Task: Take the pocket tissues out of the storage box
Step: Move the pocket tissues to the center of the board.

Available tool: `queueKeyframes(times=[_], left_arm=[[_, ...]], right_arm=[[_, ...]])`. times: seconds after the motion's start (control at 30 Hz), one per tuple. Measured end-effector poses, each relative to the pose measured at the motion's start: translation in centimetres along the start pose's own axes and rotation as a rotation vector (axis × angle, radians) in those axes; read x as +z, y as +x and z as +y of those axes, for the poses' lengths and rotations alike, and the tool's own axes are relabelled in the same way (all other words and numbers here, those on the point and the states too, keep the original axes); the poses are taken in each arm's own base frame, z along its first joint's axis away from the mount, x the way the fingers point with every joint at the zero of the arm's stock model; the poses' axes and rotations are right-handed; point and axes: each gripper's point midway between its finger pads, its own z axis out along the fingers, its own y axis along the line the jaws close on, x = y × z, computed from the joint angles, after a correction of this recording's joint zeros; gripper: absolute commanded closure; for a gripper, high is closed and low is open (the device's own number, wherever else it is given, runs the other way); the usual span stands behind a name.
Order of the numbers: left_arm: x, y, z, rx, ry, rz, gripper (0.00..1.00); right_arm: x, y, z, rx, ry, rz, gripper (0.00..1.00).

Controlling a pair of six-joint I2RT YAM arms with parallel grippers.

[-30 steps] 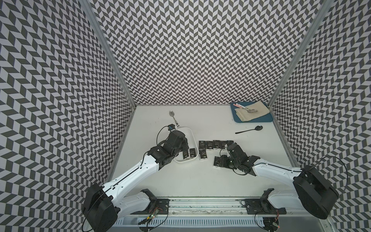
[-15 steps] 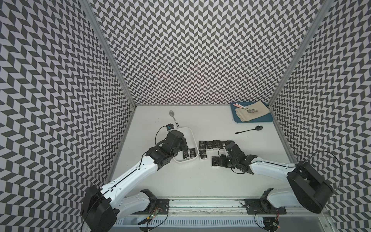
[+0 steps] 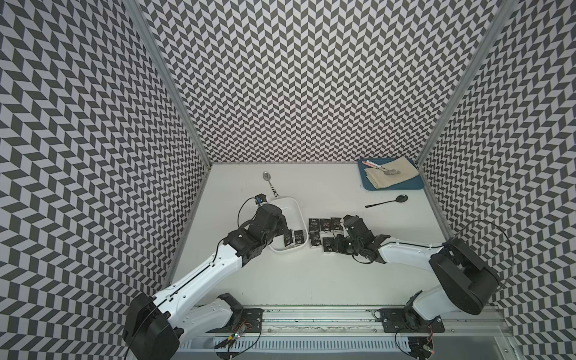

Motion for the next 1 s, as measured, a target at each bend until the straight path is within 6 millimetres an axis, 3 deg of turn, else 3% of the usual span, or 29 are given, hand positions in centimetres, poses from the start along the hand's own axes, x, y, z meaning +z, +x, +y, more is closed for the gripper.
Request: queueKeyframes(times=[1.0], left_arm=[[0.0,0.5,0.8,0.001,-0.014,0.007,0.66]], right_arm=[[1.3,-1.9,0.3,0.003,-0.005,-0.03,0.71]])
